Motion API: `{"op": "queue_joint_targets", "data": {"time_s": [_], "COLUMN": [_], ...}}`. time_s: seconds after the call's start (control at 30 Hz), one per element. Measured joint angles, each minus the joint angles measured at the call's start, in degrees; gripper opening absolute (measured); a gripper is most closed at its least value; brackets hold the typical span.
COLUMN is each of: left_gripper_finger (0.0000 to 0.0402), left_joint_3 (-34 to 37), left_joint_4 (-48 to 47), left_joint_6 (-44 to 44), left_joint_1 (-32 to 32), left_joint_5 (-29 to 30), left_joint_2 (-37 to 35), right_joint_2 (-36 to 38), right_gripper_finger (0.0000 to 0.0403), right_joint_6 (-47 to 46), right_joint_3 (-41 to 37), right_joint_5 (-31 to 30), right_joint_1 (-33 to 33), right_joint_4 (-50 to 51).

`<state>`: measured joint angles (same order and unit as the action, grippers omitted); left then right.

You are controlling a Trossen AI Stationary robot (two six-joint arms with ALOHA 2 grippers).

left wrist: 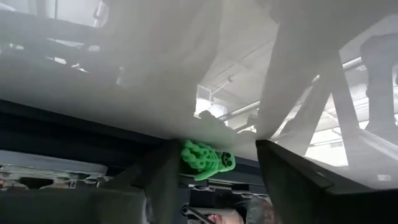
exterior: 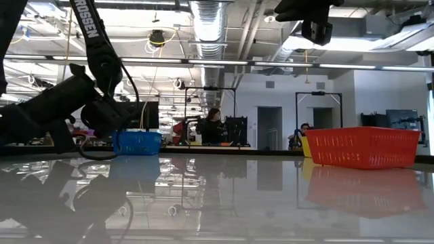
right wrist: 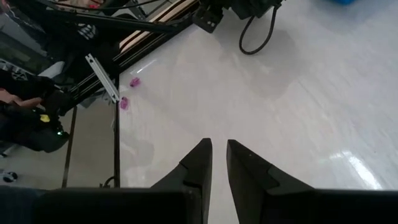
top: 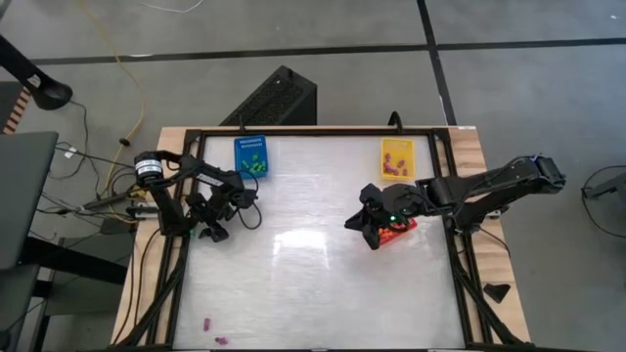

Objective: Sort Halloween decoration
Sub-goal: Put the green skeleton toy into the blue bin

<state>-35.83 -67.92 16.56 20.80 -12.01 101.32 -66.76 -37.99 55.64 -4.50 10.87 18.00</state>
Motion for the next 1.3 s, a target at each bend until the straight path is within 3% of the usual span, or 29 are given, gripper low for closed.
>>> {"op": "queue_joint_targets", "data": {"time_s": [0.2, 0.5, 0.83, 1.13, 1.3], "left_gripper_finger": [0.0141, 0.0008, 0.0000, 0.0000, 0.0000], "left_joint_3": [1.8, 4.0, 0.5, -11.7, -19.6], "left_joint_4": [1.6, 2.7, 2.8, 11.0, 7.0], "left_joint_6": [0.3, -1.1, -4.3, 0.9, 2.1], "left_joint_1": [-0.3, -0.5, -1.0, -0.6, -0.3], "left_joint_5": [-3.1, -9.6, -14.6, -19.0, -15.0], "left_joint_2": [0.0, 0.0, -3.0, -11.8, -12.7], "right_joint_2": [0.0, 0.0, 0.0, 0.0, 0.0], "right_gripper_finger": [0.0082, 0.0082, 0.0082, 0.0082, 0.0082], "right_joint_6": [-0.1, -0.1, 0.1, 0.0, 0.0], "right_joint_3": [0.0, 0.0, 0.0, 0.0, 0.0], "right_joint_5": [0.0, 0.0, 0.0, 0.0, 0.0], "right_joint_1": [0.0, 0.0, -0.1, -0.1, -0.1], "right_joint_4": [0.0, 0.4, 1.7, 1.7, 1.7]}}
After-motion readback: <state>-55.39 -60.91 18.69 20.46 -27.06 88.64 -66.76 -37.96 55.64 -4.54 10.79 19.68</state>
